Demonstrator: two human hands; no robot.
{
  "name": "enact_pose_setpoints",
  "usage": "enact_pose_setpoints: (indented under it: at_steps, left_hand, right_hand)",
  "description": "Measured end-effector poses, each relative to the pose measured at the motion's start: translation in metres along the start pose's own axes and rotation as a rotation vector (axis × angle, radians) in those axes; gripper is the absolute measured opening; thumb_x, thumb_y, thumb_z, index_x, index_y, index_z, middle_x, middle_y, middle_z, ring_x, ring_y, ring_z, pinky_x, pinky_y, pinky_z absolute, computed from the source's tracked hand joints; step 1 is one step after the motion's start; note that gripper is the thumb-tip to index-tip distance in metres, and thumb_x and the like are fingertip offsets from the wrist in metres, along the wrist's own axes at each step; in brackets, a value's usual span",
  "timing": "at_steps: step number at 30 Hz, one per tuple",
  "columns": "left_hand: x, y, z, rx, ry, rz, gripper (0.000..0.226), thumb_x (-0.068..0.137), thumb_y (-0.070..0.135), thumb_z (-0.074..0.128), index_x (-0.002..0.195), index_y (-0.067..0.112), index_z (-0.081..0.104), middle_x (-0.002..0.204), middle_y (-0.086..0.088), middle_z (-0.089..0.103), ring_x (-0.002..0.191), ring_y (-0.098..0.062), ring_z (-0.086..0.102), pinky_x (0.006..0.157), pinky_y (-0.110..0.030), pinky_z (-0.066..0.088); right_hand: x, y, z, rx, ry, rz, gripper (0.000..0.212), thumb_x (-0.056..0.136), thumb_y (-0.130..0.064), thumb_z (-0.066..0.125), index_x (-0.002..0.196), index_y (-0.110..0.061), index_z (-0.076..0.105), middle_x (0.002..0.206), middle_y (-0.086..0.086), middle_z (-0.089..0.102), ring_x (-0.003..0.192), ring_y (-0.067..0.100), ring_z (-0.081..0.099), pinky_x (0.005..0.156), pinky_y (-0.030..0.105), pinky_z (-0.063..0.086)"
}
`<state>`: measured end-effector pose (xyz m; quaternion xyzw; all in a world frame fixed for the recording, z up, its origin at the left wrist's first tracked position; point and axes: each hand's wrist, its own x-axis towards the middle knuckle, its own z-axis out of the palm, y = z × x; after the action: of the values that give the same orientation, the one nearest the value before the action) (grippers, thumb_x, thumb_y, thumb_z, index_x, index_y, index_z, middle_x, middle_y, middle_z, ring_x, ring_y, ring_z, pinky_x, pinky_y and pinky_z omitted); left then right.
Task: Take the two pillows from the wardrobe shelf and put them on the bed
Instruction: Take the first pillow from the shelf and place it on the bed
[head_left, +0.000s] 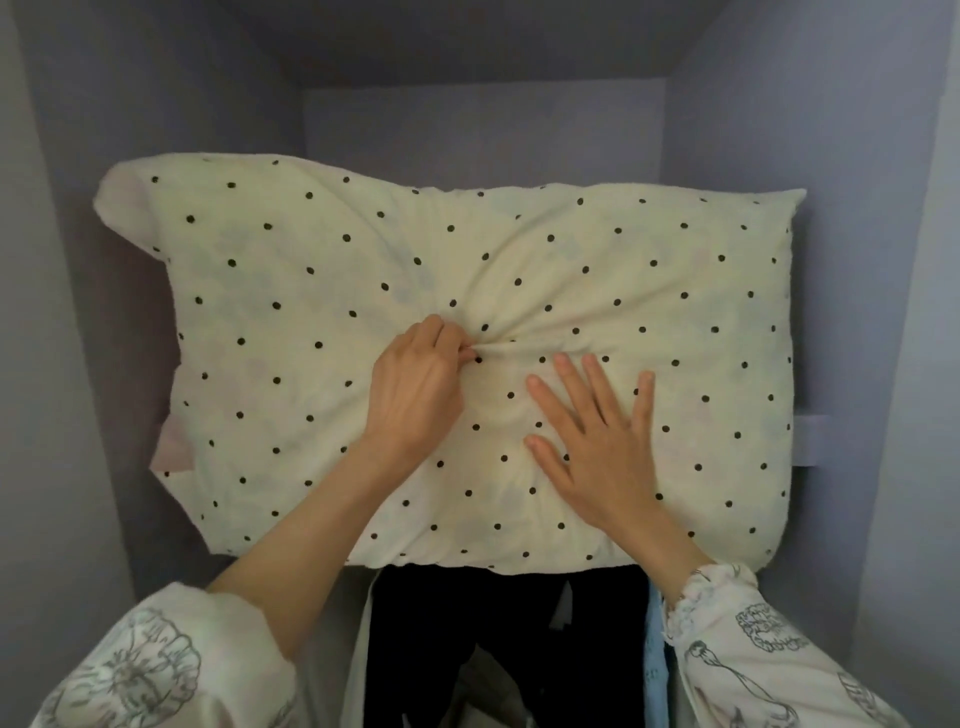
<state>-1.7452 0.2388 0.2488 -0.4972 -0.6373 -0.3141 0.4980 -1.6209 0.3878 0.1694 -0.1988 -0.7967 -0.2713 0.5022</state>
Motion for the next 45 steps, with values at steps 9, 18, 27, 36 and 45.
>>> enact_pose_setpoints:
  at_steps: [9, 18, 27, 36, 45]
  left_hand:
    - [-0.046, 0.028, 0.003, -0.023, -0.152, -0.074, 0.012, 0.086, 0.011, 0.060, 0.079, 0.002, 0.063, 0.074, -0.012, 0.063, 0.057, -0.031, 0.059, 0.043, -0.030, 0.036]
    - [-0.033, 0.006, 0.010, 0.120, -0.145, 0.111, 0.029, 0.087, 0.034, 0.045, 0.109, 0.018, 0.058, 0.112, -0.007, 0.058, 0.101, -0.033, 0.052, 0.086, -0.045, 0.033]
    - [-0.006, -0.017, 0.046, 0.166, -0.325, -0.127, 0.081, 0.071, 0.078, 0.036, 0.141, 0.048, 0.009, 0.144, -0.006, 0.032, 0.120, -0.034, 0.039, 0.087, -0.053, 0.038]
    - [-0.001, -0.026, 0.052, 0.112, -0.337, -0.206, 0.079, 0.069, 0.082, 0.035, 0.137, 0.055, 0.004, 0.142, -0.010, 0.035, 0.118, -0.039, 0.042, 0.091, -0.059, 0.036]
    - [0.001, -0.030, 0.049, 0.062, -0.373, -0.343, 0.082, 0.068, 0.080, 0.041, 0.137, 0.056, 0.005, 0.149, -0.015, 0.025, 0.129, -0.040, 0.031, 0.095, -0.060, 0.031]
  right_hand:
    - [0.012, 0.009, -0.010, 0.049, -0.071, 0.198, 0.054, 0.094, -0.050, 0.023, 0.143, -0.027, 0.026, 0.153, -0.001, 0.027, 0.141, 0.020, 0.020, 0.111, 0.054, 0.000]
    - [0.000, 0.024, 0.006, -0.015, 0.033, -0.044, 0.052, 0.095, -0.047, 0.030, 0.143, -0.025, 0.031, 0.151, 0.003, 0.031, 0.141, 0.021, 0.021, 0.112, 0.058, 0.008]
    - [-0.010, 0.023, 0.008, 0.013, 0.112, -0.064, 0.051, 0.095, -0.047, 0.037, 0.141, -0.025, 0.036, 0.150, 0.002, 0.033, 0.140, 0.020, 0.025, 0.112, 0.055, 0.013]
    - [-0.070, 0.038, -0.007, -0.040, 0.028, 0.332, 0.057, 0.094, -0.052, 0.036, 0.143, -0.024, 0.032, 0.151, 0.003, 0.027, 0.140, 0.022, 0.020, 0.113, 0.051, 0.013]
    - [-0.099, 0.030, -0.015, 0.433, -0.113, 0.929, 0.091, 0.075, -0.067, 0.050, 0.141, -0.044, -0.007, 0.155, -0.005, -0.016, 0.143, 0.022, -0.009, 0.112, 0.054, 0.017]
